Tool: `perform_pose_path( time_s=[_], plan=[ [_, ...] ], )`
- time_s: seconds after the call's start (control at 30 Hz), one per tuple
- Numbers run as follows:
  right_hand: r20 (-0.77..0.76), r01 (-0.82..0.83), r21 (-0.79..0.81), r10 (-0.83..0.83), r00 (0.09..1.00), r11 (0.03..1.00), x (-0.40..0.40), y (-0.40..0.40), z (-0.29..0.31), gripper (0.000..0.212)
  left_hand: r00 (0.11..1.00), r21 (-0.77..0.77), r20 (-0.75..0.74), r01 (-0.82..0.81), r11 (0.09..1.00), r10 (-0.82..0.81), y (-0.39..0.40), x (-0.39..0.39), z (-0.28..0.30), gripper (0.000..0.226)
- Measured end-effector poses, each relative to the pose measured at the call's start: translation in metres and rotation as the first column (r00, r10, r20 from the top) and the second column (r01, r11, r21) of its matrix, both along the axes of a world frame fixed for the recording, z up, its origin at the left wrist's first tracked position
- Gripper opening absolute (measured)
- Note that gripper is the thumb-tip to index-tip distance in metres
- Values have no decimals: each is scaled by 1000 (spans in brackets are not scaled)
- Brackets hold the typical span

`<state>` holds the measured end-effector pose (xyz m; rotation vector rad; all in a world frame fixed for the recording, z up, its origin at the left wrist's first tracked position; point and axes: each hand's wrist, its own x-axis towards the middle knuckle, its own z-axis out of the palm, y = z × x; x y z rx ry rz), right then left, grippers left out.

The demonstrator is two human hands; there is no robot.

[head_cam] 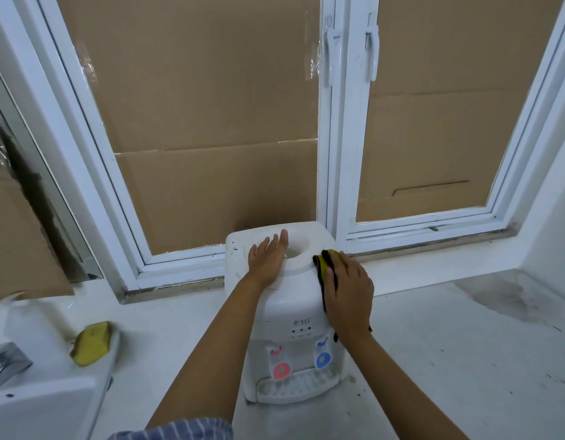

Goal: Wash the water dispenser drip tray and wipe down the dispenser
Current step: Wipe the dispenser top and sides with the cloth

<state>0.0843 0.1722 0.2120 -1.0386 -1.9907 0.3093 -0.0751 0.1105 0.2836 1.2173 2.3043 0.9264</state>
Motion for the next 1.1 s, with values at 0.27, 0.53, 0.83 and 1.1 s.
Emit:
perform_pose_path(
  time_s=[0.27,0.53,0.83,1.1],
  plan=[
    [-20,-3,98,5,1000,995,1,-35,-26,50,970,-100,-238,18,995,-41,2,0,-6,52],
    [361,0,-115,42,932,993,-19,25,29,51,930,-118,-366,-48,992,2,5,2,-10,63],
    [369,-144,-296,252,895,944,-28,66,42,54,915,175,-262,-269,947,308,24,14,6,62],
    [362,-139,-166,191,912,976,-5,44,23,53,849,246,-284,-384,890,445,36,5,-13,69]
  ],
)
